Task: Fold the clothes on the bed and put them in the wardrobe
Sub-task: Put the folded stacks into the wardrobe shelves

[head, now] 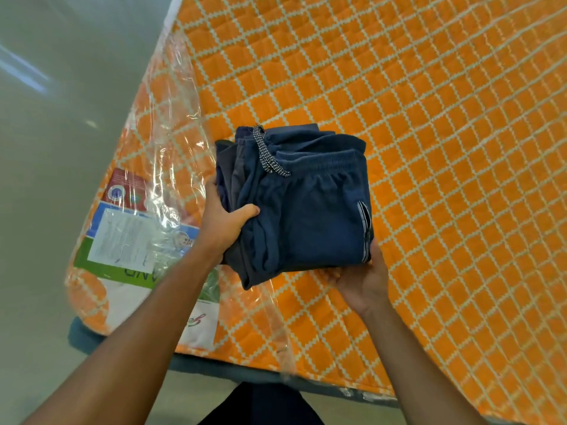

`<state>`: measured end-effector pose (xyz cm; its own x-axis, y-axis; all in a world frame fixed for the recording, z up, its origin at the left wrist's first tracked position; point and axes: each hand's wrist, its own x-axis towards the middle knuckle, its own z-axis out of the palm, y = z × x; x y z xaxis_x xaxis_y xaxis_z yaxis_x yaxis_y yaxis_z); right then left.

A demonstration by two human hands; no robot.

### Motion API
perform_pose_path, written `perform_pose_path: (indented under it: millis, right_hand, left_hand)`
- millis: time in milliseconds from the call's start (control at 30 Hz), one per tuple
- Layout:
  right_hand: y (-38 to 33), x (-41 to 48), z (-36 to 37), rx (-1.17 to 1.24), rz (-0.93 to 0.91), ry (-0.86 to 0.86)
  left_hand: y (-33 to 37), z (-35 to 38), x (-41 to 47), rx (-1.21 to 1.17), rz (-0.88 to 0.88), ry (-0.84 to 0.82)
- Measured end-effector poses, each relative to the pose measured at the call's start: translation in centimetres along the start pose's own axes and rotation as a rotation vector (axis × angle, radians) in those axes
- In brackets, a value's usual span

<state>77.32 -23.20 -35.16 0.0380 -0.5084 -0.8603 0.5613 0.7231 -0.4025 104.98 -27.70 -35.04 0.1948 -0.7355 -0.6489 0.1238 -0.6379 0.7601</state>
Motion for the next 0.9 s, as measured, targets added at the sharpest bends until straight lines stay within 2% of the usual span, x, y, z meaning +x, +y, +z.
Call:
perform_pose_path:
  millis: [133,200,300,400,500,600,700,767,900]
  right_hand:
    - [-3.4,2.2,1.1,-0.298,-0.064,-0.070]
    - [-5.0,2.8,0.9,-0.382,-0.043,-0.121]
    - [-7.2,3.9,1.1,-0.478,0.045,-0.174]
    - [-8.6,5.0,2.0,-0.580,0.124,-0.202]
    - [-10.0,6.2,3.7,-0.686,0.116,-0.263]
    - [-11.3,6.9,7.2,-0.810,0.061,-0.345]
    - [-11.3,7.0,10.5,-0.948,0.046,-0.344]
    - [-11.1,7.0,11.4,-1.005,0.026,-0.333]
    - [-10.3,6.1,11.5,-1.070,-0.020,-0.300]
  left_hand:
    - [0.2,0.4,-0.6,0.011,0.108,0.039]
    - [1.2,0.2,-0.9,0.005,0.176,0.052]
    - [2.8,0.0,-0.8,0.054,0.261,-0.020]
    - [2.4,-0.5,0.0,0.066,0.196,-0.071]
    - [0.3,-1.7,0.5,0.005,0.044,-0.001]
    - [-1.0,-2.5,0.9,-0.039,-0.026,0.031]
    - [-0.7,-2.6,1.3,-0.125,-0.029,-0.007]
    - [-0.3,-2.5,1.1,-0.100,0.005,-0.013]
    - [-0.4,-2.3,0.1,-0.101,0.073,0.036]
